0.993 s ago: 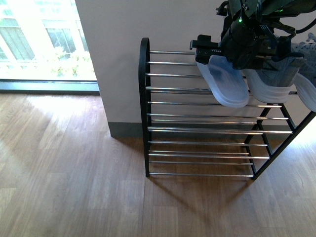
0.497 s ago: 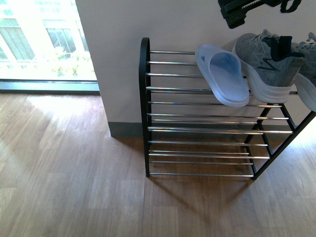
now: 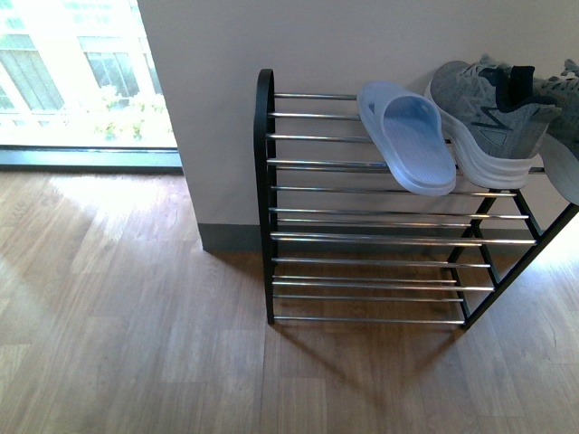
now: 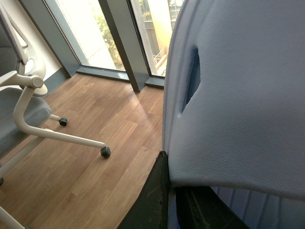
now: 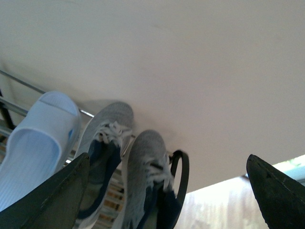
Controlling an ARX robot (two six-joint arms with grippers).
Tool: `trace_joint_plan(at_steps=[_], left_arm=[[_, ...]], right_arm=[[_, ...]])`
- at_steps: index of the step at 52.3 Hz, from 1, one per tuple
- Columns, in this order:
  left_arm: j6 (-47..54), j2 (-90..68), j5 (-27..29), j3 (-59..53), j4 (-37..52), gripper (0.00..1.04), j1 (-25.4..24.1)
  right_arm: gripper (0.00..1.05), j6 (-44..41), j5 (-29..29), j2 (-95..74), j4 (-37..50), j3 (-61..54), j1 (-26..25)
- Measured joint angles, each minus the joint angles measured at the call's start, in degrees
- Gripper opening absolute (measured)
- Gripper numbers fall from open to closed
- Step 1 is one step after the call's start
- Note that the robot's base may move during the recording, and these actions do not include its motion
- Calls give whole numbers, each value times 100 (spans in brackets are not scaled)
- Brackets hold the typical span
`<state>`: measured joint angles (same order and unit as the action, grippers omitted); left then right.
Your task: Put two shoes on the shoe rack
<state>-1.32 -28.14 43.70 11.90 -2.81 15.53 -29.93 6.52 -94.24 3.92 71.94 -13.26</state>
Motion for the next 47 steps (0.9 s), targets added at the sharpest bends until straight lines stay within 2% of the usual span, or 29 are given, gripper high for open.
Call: trace_joint_plan(at_steps=[8, 20, 30, 47], left_arm=[[0, 0, 0, 0, 0, 2, 0], [0, 0, 0, 0, 0, 2, 0], [0, 0, 0, 0, 0, 2, 0], [2, -2, -2, 0, 0, 2, 0]], right_arm=[[95, 1032, 831, 1071, -136, -1084, -728], [95, 1777, 1620, 2107, -518, -2107, -1381], [95, 1993, 2111, 2959, -927, -3001, -1720], [96, 1803, 2874, 5097, -1963, -4177, -1917]])
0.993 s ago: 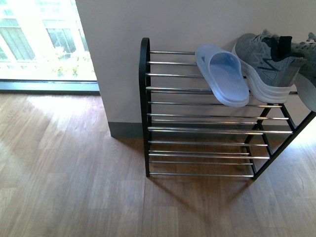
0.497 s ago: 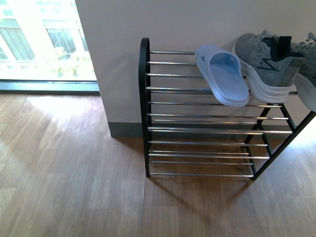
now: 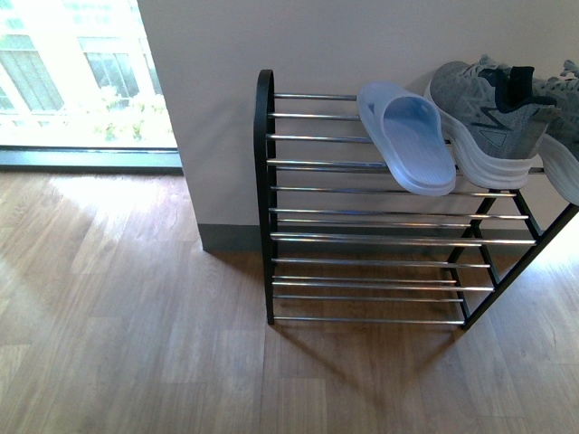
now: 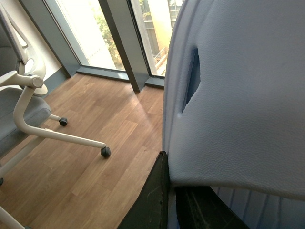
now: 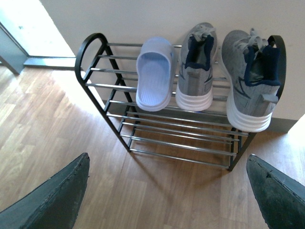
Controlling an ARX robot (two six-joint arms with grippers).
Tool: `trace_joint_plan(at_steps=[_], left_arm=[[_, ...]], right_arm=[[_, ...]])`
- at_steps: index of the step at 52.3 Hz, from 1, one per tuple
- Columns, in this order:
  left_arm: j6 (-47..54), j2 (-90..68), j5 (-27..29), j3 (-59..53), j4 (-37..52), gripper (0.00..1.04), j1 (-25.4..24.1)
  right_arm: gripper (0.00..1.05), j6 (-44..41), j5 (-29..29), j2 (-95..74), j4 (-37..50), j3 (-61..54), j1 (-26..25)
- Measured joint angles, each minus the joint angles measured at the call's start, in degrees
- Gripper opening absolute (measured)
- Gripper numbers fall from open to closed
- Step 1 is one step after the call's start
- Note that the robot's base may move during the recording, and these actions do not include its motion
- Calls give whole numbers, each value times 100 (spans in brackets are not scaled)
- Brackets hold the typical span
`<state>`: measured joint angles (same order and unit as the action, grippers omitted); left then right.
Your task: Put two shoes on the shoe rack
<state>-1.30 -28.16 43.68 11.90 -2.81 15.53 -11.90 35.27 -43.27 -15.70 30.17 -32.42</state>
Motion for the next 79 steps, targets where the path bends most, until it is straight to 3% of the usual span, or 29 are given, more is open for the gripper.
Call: trace_joint_plan(at_steps=[6, 13, 16, 21, 37, 50, 54, 58, 75, 79], left_arm=[[-2, 2, 2, 0, 0, 2, 0], [0, 0, 0, 0, 0, 2, 0], [-2, 2, 0, 0, 0, 2, 0], [0, 2, 2, 0, 0, 2, 0], [-2, 2, 2, 0, 0, 2, 0], [-2, 2, 0, 0, 0, 2, 0], [0, 2, 2, 0, 0, 2, 0], [-2, 2, 2, 0, 0, 2, -2], [-2, 2, 2, 0, 0, 2, 0], [-2, 2, 0, 0, 0, 2, 0]], right_arm=[[95, -7, 11, 168, 26, -44, 0], [76, 673, -791, 778, 2498, -1180, 389], [65, 881, -1051, 1084, 3130, -1526, 656], [44, 1047, -1539, 1528, 3211, -1873, 1163], [2, 1115, -2339, 2201, 3005, -2337, 1974], [2, 1128, -2798, 2667, 2789, -2601, 2468], [2, 1130, -3366, 2811, 2684, -2638, 2894], [2, 1128, -3449, 2938, 2632, -2695, 3161], [2, 1128, -3519, 3318, 2481, -2865, 3220], [2, 1130, -3528, 3746, 1985, -2865, 3222]])
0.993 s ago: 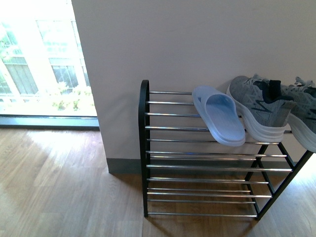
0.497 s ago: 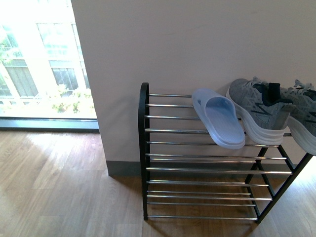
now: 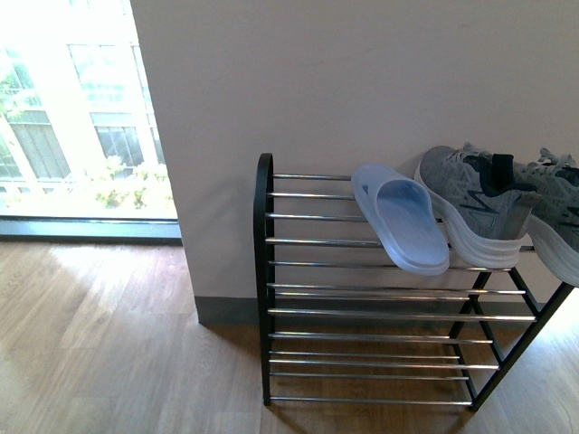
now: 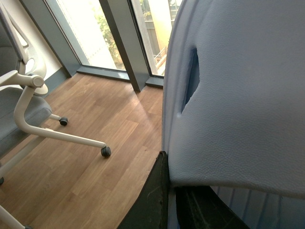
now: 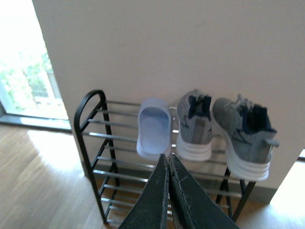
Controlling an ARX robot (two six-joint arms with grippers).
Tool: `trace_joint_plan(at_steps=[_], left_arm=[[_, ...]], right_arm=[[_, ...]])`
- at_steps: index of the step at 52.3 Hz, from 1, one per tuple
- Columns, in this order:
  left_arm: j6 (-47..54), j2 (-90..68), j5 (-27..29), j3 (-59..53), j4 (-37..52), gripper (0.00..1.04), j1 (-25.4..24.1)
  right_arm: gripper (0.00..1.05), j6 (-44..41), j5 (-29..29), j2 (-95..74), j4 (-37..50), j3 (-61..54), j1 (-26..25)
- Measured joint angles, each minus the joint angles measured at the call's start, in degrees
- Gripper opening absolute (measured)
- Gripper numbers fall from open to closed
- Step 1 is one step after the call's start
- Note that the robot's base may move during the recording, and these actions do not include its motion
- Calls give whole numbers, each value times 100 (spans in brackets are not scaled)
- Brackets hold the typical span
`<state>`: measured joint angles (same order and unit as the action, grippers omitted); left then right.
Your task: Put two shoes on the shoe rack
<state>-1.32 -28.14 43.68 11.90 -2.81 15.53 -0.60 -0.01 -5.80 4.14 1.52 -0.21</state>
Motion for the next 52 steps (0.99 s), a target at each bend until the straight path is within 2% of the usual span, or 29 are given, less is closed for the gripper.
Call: trace_joint_plan(at_steps=[3, 36, 43, 51, 52], left_arm=[[2, 0, 0, 0, 0, 2, 0], [0, 2, 0, 0, 0, 2, 0], [2, 2, 0, 0, 0, 2, 0], [2, 2, 0, 0, 0, 2, 0], [0, 2, 0, 0, 0, 2, 0]], right_arm=[[2, 0, -2, 389, -341, 0, 2], [2, -2, 0, 544, -393, 0, 9], [26, -2, 0, 544, -393, 0, 9], [48, 0, 0, 544, -393, 0, 9], [53, -2, 0, 544, -393, 0, 9]])
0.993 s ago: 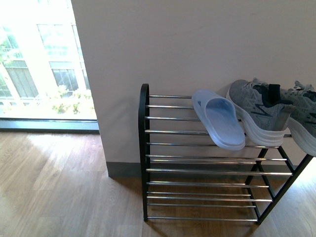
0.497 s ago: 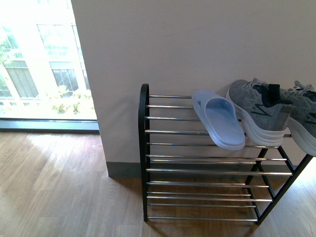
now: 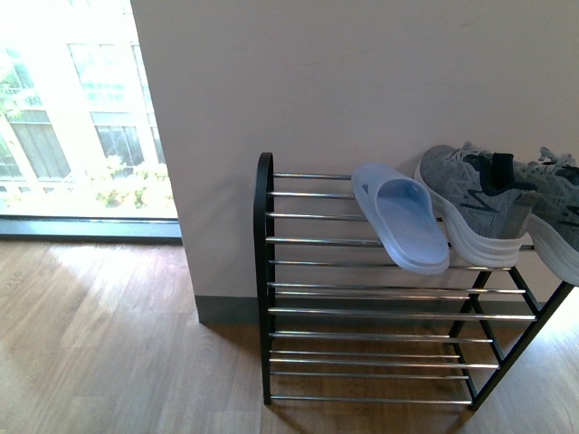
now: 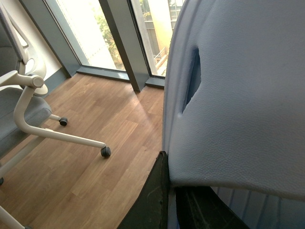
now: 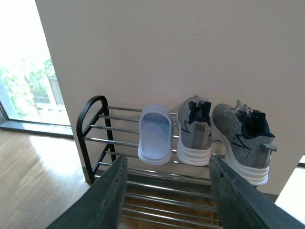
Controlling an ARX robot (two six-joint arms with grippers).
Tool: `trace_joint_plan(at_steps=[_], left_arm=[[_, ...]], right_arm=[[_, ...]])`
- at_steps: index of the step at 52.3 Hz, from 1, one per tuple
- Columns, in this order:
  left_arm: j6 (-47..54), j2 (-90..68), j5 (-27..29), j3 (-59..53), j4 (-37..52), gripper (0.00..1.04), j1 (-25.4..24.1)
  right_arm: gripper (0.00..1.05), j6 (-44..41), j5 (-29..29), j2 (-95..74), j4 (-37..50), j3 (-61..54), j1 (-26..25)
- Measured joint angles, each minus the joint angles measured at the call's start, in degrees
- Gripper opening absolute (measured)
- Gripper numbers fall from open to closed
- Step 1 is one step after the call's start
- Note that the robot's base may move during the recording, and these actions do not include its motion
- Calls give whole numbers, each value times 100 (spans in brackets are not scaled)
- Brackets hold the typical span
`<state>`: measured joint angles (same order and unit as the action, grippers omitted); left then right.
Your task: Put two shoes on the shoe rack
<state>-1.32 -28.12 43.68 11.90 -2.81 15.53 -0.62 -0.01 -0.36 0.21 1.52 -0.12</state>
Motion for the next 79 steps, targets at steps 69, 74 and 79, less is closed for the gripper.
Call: trace_joint_plan(at_steps=[69, 74, 79], left_arm=[[-3307, -4607, -4612, 2345, 839, 2, -1005], [-3211, -5333, -4704, 2789, 756, 2, -885], [-3086, -5945, -4861, 3272, 667, 2, -837]], right_arm=[[96, 4, -7, 13, -11, -2, 11], [96, 4, -4, 13, -13, -2, 11], [96, 4, -7, 13, -11, -2, 11]])
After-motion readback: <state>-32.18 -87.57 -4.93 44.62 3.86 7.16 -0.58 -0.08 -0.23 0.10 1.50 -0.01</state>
